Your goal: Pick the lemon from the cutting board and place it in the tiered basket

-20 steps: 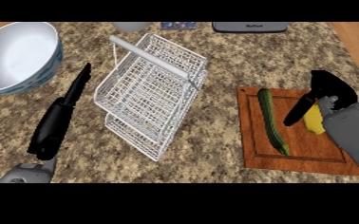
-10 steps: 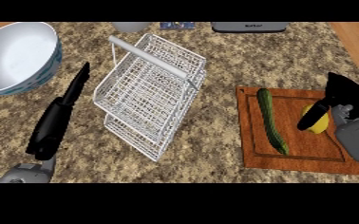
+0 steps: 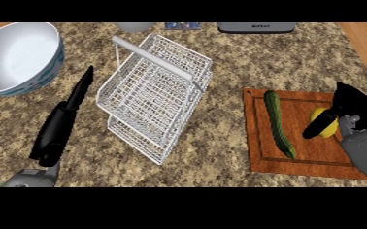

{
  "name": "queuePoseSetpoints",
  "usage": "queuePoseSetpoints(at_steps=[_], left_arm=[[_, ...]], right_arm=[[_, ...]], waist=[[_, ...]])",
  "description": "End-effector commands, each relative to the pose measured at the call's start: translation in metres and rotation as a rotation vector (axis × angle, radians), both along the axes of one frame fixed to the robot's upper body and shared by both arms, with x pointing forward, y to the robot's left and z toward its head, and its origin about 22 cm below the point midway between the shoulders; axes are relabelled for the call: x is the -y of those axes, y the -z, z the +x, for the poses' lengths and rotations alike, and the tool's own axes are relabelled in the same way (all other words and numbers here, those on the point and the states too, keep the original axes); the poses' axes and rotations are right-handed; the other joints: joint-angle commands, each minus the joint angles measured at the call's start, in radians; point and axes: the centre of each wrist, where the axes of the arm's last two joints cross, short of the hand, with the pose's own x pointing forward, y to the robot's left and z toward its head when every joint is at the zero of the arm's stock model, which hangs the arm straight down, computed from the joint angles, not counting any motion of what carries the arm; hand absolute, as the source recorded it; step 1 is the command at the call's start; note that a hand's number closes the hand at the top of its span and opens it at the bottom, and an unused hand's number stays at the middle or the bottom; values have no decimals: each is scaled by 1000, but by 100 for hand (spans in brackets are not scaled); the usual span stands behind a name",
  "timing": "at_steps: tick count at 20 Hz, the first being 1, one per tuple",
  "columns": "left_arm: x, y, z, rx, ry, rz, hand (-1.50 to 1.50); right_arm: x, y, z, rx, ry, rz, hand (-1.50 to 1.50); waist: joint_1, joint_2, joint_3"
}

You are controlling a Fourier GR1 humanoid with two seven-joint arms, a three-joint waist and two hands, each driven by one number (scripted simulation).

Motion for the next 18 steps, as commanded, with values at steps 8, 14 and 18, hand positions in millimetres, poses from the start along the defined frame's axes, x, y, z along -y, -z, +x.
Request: queuePoseSetpoints(at_steps=[8, 14, 18], left_arm=[[5, 4, -5, 4, 4, 12, 0], [-7, -16, 1, 6, 0, 0, 0], [10, -18, -15, 15, 18, 4, 0]], right_arm=[[7, 7, 4, -52, 206, -48, -150], [5, 48, 4, -44, 214, -26, -150], [17, 74, -9, -126, 138, 11, 150]], waist=[[9, 2, 0], [14, 3, 1], [15, 2, 2]])
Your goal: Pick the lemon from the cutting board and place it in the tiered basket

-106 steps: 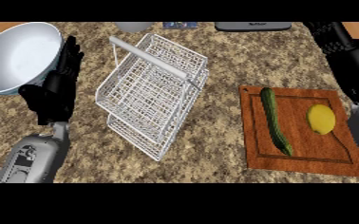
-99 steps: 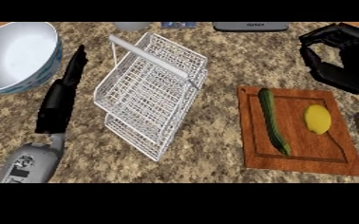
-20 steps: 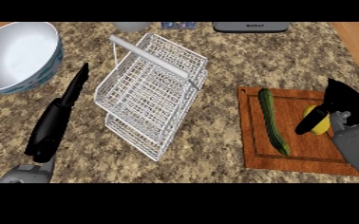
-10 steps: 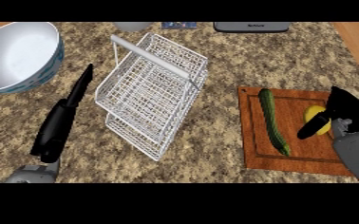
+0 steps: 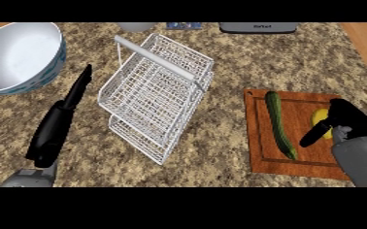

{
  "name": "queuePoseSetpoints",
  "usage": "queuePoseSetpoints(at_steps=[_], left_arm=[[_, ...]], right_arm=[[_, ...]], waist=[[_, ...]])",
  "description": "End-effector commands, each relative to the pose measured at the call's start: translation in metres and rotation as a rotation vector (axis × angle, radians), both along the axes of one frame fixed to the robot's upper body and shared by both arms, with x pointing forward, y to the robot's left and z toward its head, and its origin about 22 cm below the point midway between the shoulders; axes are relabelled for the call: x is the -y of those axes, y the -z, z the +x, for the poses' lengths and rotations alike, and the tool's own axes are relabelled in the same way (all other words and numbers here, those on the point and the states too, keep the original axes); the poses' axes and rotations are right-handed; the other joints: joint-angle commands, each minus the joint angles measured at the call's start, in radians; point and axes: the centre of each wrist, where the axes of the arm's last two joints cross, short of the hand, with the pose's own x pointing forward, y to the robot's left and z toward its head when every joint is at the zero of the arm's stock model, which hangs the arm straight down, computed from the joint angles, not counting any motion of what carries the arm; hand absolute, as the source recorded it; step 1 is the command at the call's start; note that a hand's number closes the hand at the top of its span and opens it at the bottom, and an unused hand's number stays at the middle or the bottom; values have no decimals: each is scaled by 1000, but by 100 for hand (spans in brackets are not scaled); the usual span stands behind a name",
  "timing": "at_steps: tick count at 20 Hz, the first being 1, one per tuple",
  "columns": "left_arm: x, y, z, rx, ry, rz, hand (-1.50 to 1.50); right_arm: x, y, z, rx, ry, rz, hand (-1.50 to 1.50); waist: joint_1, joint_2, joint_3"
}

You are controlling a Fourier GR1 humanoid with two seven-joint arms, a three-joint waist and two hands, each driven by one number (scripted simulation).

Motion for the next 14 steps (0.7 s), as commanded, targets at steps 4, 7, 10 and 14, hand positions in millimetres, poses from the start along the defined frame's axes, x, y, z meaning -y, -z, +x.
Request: queuePoseSetpoints(at_steps=[4, 7, 10, 14], left_arm=[[-11, 17, 1, -5, -3, 10, 0], [-3, -1, 6, -7, -2, -7, 0], [5, 13, 2, -20, 1, -12, 0], [-2, 3, 0, -4, -9, 9, 0]], right_arm=[[11, 20, 8, 88, 22, 14, 150], [-16, 13, 5, 107, -29, -67, 150], [-3, -16, 13, 158, -48, -108, 150], [-25, -6, -20, 188, -126, -145, 150]], waist=[[1, 3, 2], [-2, 1, 2], [-3, 1, 1], [-11, -2, 1]])
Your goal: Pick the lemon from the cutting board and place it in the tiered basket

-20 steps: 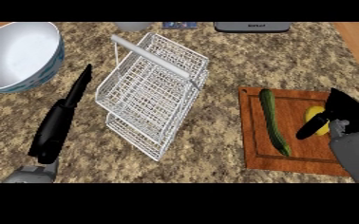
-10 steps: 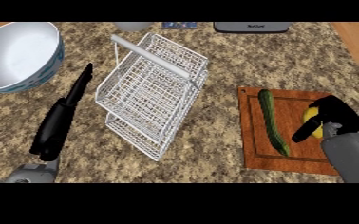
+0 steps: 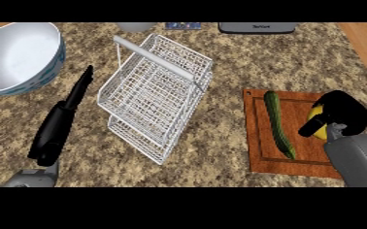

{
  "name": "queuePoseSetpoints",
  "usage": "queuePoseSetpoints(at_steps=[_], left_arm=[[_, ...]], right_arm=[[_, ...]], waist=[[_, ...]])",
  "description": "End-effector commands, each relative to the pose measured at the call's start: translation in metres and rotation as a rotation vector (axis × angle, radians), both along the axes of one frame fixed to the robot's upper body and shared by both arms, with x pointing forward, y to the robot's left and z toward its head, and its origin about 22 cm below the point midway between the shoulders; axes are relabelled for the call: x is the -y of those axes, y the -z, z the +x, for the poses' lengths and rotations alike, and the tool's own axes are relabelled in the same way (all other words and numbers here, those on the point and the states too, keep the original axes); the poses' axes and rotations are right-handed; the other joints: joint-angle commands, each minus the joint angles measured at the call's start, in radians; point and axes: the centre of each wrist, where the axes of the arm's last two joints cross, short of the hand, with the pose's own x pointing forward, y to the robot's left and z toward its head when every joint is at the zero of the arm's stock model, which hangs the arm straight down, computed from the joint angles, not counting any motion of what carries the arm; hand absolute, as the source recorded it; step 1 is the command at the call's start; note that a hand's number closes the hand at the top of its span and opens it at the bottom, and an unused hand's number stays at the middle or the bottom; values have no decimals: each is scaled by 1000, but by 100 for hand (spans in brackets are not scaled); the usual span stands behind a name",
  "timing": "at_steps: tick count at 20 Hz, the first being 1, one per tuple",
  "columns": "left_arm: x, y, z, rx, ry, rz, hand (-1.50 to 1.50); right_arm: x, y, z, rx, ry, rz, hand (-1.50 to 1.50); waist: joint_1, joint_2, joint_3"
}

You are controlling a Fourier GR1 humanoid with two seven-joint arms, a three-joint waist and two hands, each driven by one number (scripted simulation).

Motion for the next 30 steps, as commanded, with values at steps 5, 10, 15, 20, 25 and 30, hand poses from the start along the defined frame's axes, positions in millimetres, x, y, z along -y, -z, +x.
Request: queuePoseSetpoints(at_steps=[5, 10, 15, 20, 25, 30], left_arm=[[-19, 5, -11, -39, -43, 0, 0], [-5, -7, -14, -20, -27, 15, 0], [9, 8, -9, 0, -40, 2, 0], [-11, -6, -6, -18, -12, 7, 0], [0, -7, -6, -1, -13, -3, 0], [3, -2, -3, 6, 6, 4, 0]], right_arm=[[-54, 3, -107, 58, -330, 21, 150], [-34, -48, -157, 194, -347, -66, 150], [-45, -108, -185, 386, -348, 43, 150], [-66, -148, -195, 558, -441, 187, 150], [-72, -176, -196, 649, -559, 103, 150], [-92, -192, -179, 737, -599, 133, 150]], waist=[[-55, -16, 2], [-35, -7, 4], [-37, -5, 4], [-11, -2, 3], [-11, -6, 1], [7, -3, -1]])
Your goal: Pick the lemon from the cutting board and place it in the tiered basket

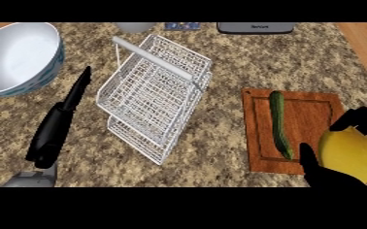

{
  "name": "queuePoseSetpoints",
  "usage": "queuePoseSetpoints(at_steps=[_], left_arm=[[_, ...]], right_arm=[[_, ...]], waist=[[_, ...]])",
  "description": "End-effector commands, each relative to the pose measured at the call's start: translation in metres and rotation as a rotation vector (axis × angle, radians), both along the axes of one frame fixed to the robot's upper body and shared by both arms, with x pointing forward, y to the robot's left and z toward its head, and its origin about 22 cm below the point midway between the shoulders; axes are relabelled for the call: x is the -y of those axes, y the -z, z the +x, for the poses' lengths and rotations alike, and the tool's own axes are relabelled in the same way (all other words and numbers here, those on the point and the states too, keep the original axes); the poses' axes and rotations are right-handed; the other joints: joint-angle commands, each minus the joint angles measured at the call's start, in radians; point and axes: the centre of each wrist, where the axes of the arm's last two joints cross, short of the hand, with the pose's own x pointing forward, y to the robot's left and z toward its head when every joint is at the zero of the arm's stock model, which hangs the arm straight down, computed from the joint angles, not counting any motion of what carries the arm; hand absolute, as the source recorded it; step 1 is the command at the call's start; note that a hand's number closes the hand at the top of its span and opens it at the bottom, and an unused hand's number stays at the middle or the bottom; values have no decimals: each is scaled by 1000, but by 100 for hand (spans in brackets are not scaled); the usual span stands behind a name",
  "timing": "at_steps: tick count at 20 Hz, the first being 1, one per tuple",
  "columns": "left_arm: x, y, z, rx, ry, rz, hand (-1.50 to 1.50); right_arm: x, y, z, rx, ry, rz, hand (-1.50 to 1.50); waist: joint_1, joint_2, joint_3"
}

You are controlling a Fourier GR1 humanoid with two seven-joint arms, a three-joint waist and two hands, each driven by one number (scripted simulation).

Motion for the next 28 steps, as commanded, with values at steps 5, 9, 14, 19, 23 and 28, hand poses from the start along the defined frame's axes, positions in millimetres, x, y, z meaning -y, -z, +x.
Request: queuePoseSetpoints(at_steps=[5, 9, 14, 19, 23, 28], left_arm=[[1, 6, 3, -14, 24, -2, 0], [6, -8, 14, 5, 17, 4, 0], [12, 7, 11, -14, 42, 2, 0], [4, 1, 14, 7, 24, 4, 0], [13, -4, 19, 7, 46, -5, 0], [3, -1, 9, -7, 73, -11, 0]], right_arm=[[-46, -62, -15, 99, -153, 126, 150], [-78, -82, 17, 85, -131, 169, 150], [-124, -105, 51, 54, -150, 187, 150], [-166, -121, 85, -15, -172, 256, 150], [-193, -123, 123, -46, -162, 260, 150], [-212, -119, 159, -81, -130, 288, 150]], waist=[[22, 0, -3], [21, 0, -3], [30, 0, -4], [34, 5, -1], [40, 13, 1], [58, 13, 1]])
